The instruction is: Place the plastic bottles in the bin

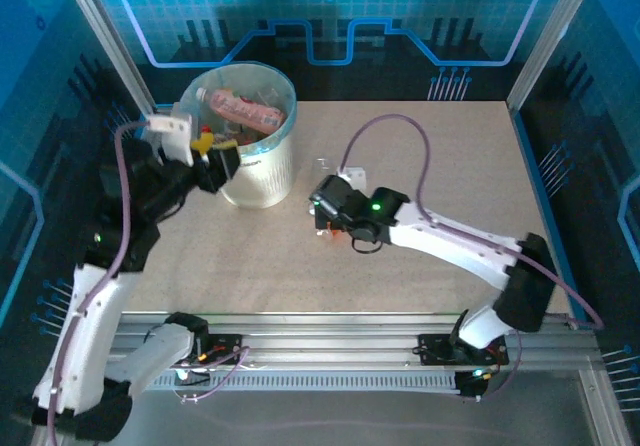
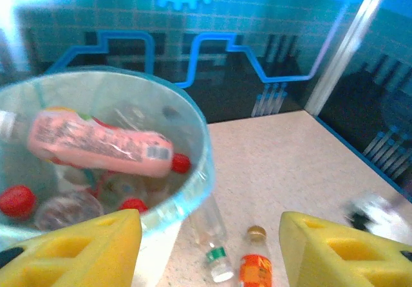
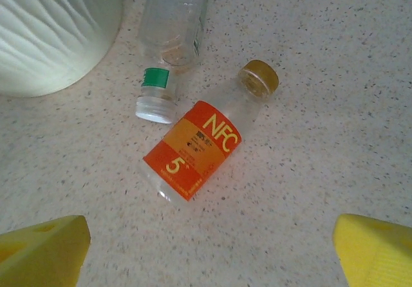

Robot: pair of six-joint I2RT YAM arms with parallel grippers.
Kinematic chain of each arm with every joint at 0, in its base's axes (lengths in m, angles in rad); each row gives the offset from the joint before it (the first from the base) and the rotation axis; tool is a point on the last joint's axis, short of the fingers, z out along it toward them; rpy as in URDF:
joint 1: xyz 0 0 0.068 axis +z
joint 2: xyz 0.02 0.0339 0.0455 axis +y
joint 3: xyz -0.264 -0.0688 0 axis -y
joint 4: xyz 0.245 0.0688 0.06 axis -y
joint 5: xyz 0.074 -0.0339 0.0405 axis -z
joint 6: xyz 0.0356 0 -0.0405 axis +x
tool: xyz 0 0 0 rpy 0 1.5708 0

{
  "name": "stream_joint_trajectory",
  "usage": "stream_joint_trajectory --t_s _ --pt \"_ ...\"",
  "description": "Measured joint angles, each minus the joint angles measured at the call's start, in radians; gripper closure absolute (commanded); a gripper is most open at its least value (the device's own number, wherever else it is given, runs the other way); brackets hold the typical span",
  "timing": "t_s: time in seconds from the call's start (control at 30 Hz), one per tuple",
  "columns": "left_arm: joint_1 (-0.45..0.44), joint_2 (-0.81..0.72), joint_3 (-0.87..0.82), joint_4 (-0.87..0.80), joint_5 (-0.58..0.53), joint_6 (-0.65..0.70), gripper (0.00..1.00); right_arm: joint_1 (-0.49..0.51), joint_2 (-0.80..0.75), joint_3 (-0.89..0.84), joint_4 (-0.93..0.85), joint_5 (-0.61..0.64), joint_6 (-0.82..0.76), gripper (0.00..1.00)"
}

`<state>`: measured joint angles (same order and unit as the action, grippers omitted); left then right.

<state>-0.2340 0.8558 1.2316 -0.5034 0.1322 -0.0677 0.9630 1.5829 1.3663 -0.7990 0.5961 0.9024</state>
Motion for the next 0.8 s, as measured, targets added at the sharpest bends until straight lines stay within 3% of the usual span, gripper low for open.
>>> stream_joint_trajectory --t_s 0.3,0.8 --pt "-0.129 -0.139 -0.372 0.045 0.05 0.026 0.39 -0.029 0.238 0.035 0.019 -0.01 0.079 0.08" --pt "-0.133 -0.168 -0.451 0.092 0.049 0.026 0.37 -0.133 0.322 -0.026 0.187 -0.161 0.098 0.16"
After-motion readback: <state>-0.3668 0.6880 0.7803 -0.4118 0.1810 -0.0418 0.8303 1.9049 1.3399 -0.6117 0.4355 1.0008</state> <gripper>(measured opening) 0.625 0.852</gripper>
